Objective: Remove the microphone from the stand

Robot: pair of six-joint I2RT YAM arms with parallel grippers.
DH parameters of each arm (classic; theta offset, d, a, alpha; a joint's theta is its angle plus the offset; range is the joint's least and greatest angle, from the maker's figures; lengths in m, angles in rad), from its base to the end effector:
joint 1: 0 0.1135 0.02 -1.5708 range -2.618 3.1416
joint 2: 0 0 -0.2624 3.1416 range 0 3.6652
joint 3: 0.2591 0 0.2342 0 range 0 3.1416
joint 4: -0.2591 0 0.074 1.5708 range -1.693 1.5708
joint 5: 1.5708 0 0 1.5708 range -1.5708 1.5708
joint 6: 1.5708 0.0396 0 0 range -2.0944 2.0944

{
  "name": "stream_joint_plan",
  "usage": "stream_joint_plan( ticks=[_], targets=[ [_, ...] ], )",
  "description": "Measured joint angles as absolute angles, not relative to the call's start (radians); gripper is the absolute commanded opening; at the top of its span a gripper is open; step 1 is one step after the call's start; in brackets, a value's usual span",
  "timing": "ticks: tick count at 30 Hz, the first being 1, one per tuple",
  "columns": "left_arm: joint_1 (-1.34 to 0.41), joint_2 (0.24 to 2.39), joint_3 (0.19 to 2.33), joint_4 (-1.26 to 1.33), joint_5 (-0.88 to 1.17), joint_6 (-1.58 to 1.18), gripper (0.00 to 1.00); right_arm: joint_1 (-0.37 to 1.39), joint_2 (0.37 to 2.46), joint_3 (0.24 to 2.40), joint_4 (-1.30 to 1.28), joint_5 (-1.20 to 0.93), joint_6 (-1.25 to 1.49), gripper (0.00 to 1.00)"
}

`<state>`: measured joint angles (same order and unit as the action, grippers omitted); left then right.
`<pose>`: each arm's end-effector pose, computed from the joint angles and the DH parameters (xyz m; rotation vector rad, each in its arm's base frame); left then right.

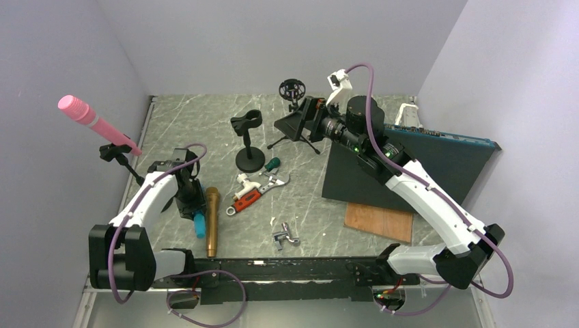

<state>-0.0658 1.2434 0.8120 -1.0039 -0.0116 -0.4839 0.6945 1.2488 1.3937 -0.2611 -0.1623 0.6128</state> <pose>0.1813 -0.0115 0.2093 -0.6253 2.9421 -0.0386 0.1992 0.1743 0.4414 -0.2047 1.8022 1.0959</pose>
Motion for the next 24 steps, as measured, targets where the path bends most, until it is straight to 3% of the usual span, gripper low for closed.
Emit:
stream_joint_plan(
  ticks=[1,13,24],
  targets=[
    [-0.066,1.252,0.812,-1.003,-0.011,-0.484,0.12,0.694,1.25,1.394,-0.262,-0.163,0.613,0.98],
    [-0.066,1.261,0.812,-0.996,0.006,-0.482,0.54,0.694,1.264,1.422,-0.307,-0.176,0.557,0.98],
    [-0.066,1.231,0.812,-0.98,0.03,-0.482,0.6,0.691,1.266,1.464,-0.309,-0.175,0.512,0.98]
  ],
)
